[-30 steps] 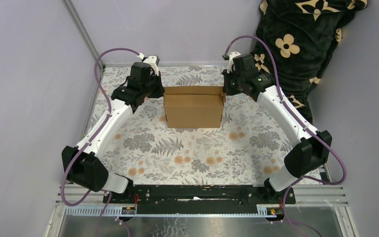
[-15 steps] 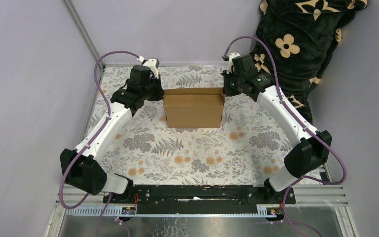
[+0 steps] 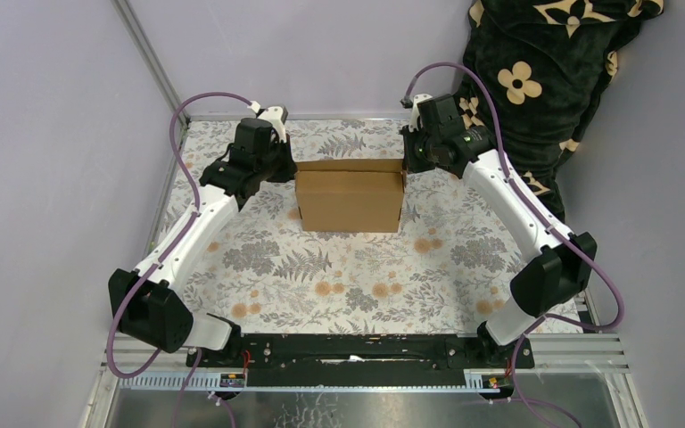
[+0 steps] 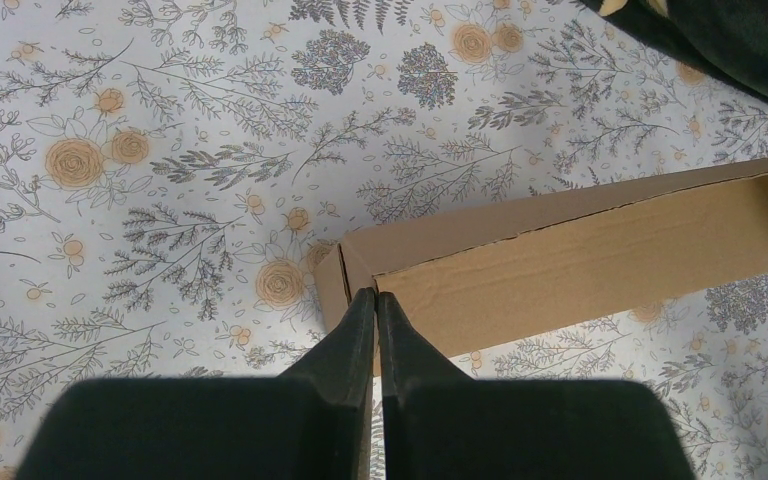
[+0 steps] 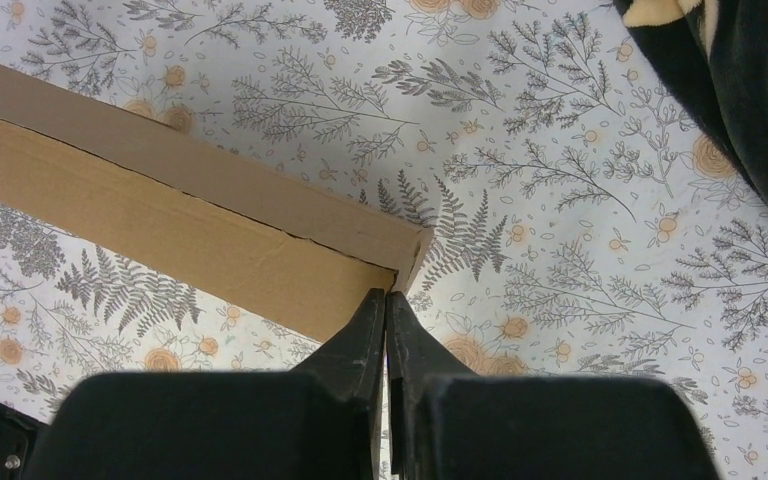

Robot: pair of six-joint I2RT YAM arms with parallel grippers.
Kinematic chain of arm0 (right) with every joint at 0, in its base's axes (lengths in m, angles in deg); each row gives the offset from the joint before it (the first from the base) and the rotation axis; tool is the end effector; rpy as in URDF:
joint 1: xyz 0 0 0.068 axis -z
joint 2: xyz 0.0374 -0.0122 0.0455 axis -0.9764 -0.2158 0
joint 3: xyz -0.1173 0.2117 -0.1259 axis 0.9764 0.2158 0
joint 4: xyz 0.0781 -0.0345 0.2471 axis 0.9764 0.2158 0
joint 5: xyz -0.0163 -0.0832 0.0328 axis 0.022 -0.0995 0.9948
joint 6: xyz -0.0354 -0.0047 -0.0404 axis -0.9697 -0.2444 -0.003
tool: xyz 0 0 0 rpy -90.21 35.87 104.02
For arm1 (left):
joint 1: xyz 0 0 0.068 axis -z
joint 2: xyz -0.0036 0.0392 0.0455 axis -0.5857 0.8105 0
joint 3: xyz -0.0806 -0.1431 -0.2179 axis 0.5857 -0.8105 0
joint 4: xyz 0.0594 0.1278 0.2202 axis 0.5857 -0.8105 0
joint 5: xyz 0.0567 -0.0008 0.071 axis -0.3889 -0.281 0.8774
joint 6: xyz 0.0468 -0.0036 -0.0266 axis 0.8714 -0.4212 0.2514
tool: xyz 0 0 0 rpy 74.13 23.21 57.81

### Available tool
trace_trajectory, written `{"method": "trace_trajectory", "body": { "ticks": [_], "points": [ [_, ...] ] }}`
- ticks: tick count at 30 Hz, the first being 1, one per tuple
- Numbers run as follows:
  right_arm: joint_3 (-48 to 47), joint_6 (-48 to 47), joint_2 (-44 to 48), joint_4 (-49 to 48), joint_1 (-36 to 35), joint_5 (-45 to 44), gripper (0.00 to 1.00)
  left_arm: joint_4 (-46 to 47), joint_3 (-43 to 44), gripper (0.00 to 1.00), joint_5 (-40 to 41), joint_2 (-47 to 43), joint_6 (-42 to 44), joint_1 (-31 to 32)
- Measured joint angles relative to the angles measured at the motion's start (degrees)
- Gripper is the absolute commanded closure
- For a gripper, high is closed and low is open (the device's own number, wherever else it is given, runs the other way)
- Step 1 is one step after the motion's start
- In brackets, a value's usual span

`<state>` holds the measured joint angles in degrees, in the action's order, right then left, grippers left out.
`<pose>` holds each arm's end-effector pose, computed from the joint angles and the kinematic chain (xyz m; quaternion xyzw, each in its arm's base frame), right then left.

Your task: Fold the paper box

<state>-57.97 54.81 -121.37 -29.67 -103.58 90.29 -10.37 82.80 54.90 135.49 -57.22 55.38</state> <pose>0.3241 0.1597 0.3728 -0.1606 0.8903 0.1344 0.4044 0.2949 -0.1069 0.3472 0.0398 0.8833 -0.1689 0.4354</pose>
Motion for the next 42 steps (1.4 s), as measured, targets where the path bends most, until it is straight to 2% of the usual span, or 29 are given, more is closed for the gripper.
{"method": "trace_trajectory", "body": {
  "ticks": [42],
  "points": [
    [-5.2,2.7,-3.2,4.5,-0.1,0.0,0.96,-0.8,0.6,0.95,-0.3,0.3,0.0,0.0]
  ]
}}
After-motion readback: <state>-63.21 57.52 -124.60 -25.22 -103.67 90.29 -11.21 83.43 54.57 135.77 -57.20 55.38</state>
